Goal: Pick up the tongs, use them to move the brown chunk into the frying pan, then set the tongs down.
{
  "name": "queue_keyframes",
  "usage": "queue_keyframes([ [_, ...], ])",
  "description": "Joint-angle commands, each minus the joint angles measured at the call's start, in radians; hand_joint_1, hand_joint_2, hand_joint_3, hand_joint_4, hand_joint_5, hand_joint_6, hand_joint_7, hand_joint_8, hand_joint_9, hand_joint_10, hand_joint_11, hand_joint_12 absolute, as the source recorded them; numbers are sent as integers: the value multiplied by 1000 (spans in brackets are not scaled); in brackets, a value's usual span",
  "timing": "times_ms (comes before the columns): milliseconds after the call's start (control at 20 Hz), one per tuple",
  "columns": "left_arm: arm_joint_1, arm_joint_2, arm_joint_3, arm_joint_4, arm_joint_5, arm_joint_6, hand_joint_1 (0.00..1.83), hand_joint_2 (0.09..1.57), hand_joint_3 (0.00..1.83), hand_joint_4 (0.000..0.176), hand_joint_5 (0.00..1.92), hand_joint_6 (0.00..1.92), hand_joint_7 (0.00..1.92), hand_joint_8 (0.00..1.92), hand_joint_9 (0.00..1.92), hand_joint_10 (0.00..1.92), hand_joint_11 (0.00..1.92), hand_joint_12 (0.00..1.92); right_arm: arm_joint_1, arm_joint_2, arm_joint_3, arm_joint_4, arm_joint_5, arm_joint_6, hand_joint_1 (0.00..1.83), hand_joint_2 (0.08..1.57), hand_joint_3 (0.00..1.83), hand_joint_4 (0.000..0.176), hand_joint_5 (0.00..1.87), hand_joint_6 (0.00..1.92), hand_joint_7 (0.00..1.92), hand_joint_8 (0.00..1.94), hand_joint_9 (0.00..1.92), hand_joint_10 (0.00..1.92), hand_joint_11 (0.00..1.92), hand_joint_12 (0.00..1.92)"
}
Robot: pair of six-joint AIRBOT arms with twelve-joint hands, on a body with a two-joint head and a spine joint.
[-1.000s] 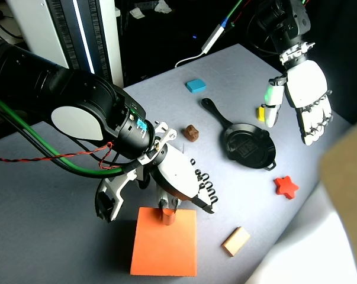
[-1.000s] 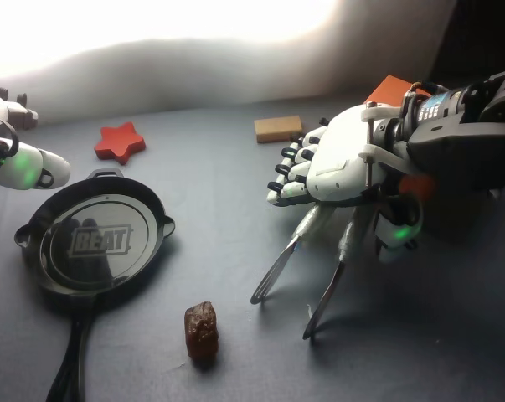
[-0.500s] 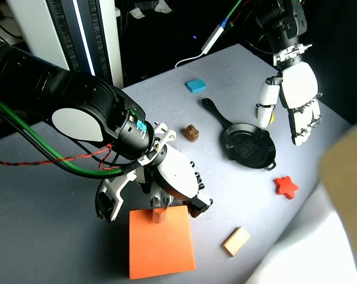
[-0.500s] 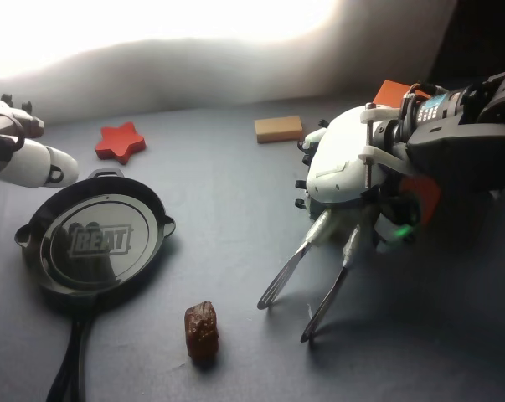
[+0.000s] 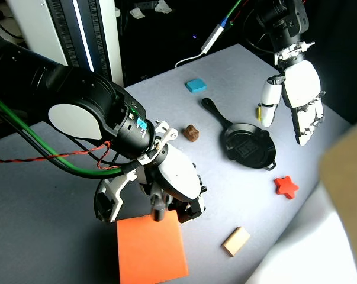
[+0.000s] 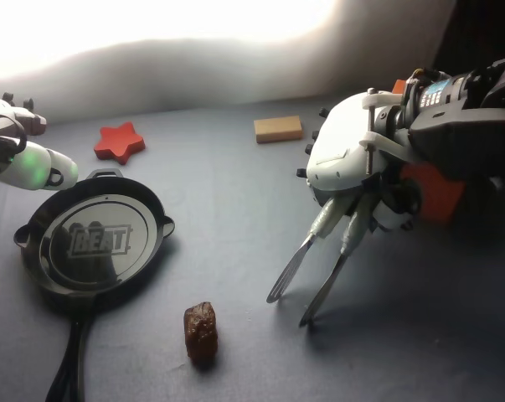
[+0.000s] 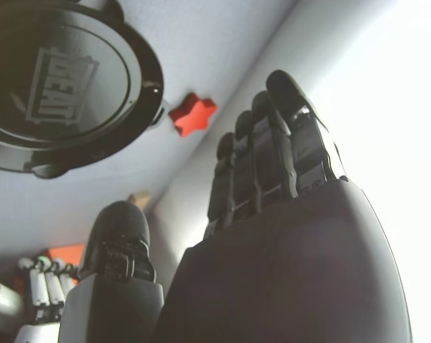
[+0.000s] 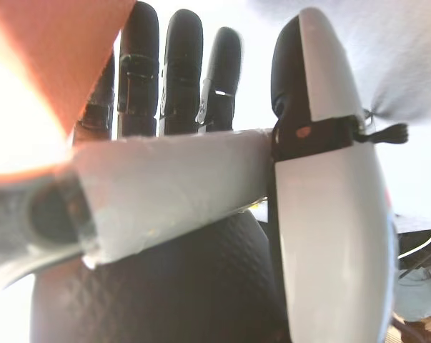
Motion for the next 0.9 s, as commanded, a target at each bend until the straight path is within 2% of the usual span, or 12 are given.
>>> queue_keyframes([
  [0, 1, 7, 2, 44, 5, -2, 71, 1328, 1, 0, 104, 6, 147, 0, 176, 1, 0, 782, 21, 7, -5, -7, 75, -2, 1124, 1174, 1, 0, 863, 1147, 1074, 15, 990, 59, 464, 1238],
  [150, 21, 7, 2, 44, 12, -33, 19, 1335, 2, 0, 102, 3, 146, 0, 171, 0, 0, 775, 44, 22, -25, -6, 68, 24, 1119, 1181, 2, 0, 851, 1165, 1069, 9, 993, 52, 455, 1247],
  [350, 66, 7, -1, 119, 20, -120, 26, 1338, 1, 0, 107, 2, 148, 0, 171, 2, 0, 776, 92, 81, -115, -17, 42, 168, 1121, 1179, 1, 0, 853, 1161, 1063, 1, 989, 39, 432, 1265],
  [550, 86, 7, -4, 162, 21, -179, 0, 1341, 2, 0, 80, 1, 133, 1, 152, 2, 0, 731, 115, 124, -205, -292, 20, 457, 1121, 1178, 0, 0, 855, 1159, 1057, 0, 986, 35, 436, 1273],
  [650, 88, 7, -8, 162, 23, -180, 62, 1327, 0, 0, 104, 9, 156, 6, 178, 12, 0, 781, 128, 135, -237, -378, -17, 581, 1121, 1178, 0, 0, 853, 1163, 1059, 2, 985, 34, 433, 1271],
  [700, 88, 7, -9, 162, 24, -180, 56, 1328, 0, 0, 98, 5, 146, 1, 168, 6, 0, 737, 137, 143, -259, -391, -35, 633, 1117, 1185, 2, 0, 837, 1186, 1048, 1, 975, 28, 412, 1274],
  [850, 88, 6, 0, 162, 23, -182, 59, 1342, 3, 0, 56, 1, 114, 0, 137, 1, 0, 645, 149, 163, -344, -554, -120, 869, 1118, 1184, 0, 0, 842, 1180, 1045, 0, 980, 27, 420, 1266],
])
